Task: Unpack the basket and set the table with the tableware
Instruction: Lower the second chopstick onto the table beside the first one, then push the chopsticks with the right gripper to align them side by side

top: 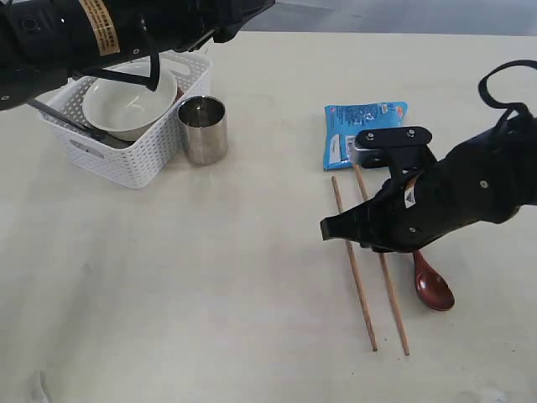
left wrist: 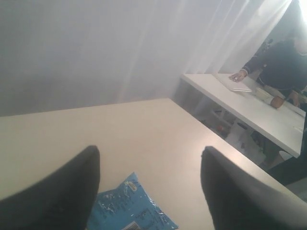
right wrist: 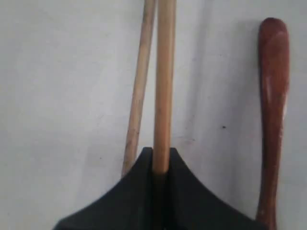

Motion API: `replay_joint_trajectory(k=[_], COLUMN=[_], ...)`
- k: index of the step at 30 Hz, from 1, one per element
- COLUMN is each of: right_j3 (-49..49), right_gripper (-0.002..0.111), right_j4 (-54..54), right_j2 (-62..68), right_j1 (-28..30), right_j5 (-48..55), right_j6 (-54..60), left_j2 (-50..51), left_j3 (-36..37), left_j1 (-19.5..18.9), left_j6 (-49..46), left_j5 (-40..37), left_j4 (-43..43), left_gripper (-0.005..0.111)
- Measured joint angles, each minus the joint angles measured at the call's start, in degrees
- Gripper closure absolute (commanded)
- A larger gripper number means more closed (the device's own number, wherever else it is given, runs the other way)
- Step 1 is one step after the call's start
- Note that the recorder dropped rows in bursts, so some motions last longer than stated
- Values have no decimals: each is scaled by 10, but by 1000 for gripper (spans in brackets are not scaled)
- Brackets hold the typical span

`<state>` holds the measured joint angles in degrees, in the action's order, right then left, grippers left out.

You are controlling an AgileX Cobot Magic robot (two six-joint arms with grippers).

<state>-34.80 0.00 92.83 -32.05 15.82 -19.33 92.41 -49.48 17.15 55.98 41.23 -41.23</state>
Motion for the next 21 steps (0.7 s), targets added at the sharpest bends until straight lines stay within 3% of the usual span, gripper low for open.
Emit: replay_joint_trajectory(k=[21], right_j3=[1], right_gripper=[108], right_j4=[-8], right_j2=[25], right_j1=[0], right_j5=[-49], right_j6=[0], left_j2=[0], left_j3=[0], left_j1=[0], left_j6=[0], left_j5=[0], left_j4=[-1], left_gripper=[48])
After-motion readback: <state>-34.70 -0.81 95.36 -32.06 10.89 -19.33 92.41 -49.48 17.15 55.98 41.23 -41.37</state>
